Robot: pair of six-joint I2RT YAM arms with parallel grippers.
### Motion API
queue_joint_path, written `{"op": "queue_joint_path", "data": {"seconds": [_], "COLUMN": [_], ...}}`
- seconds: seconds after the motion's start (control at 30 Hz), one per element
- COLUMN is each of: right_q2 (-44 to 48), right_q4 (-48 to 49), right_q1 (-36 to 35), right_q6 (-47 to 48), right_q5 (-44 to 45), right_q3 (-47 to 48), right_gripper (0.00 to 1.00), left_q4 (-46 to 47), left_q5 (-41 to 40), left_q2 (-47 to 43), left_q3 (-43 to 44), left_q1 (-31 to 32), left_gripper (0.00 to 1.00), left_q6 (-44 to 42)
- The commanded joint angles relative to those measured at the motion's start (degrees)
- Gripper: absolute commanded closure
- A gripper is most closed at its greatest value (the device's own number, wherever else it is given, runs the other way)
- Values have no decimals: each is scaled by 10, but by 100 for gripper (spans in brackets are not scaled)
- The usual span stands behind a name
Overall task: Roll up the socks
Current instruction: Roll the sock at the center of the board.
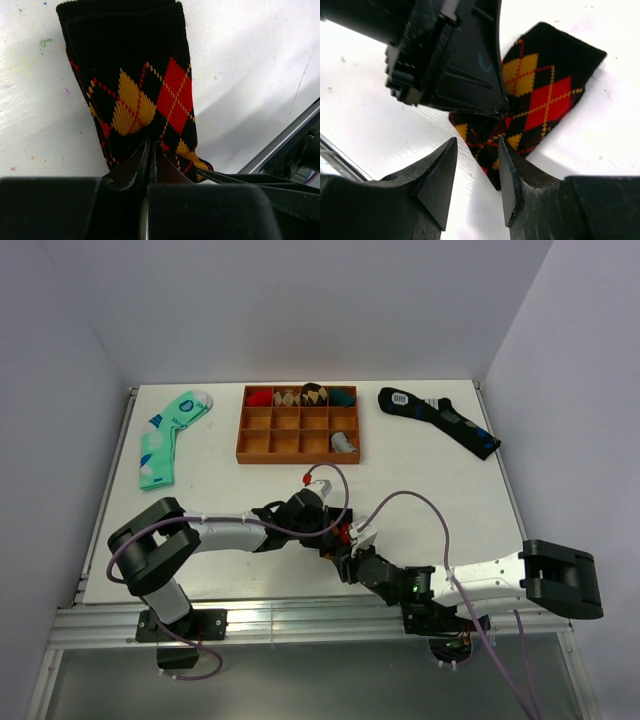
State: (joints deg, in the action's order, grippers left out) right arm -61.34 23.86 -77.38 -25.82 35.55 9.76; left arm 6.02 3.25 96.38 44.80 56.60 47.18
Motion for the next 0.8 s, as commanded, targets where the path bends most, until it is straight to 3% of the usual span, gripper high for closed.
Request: {"op": "queue_joint_path", "data": {"seconds": [0.0, 0.77], "right_q2": [-5, -99], "right_q4": [57, 97], "right_q1": [14, 48], "right_q6": [8, 10], "right_q5": [-19, -61], "right_q3": [-2, 11], "right_gripper": [54, 54], "left_q4": [-192, -222], "left_q5": [-3, -5], "left_q2": [58, 66], "left_q3": [-44, -16], "left_q1": [0, -21], "left_gripper": [100, 100], "left_q6": [-42, -69]}}
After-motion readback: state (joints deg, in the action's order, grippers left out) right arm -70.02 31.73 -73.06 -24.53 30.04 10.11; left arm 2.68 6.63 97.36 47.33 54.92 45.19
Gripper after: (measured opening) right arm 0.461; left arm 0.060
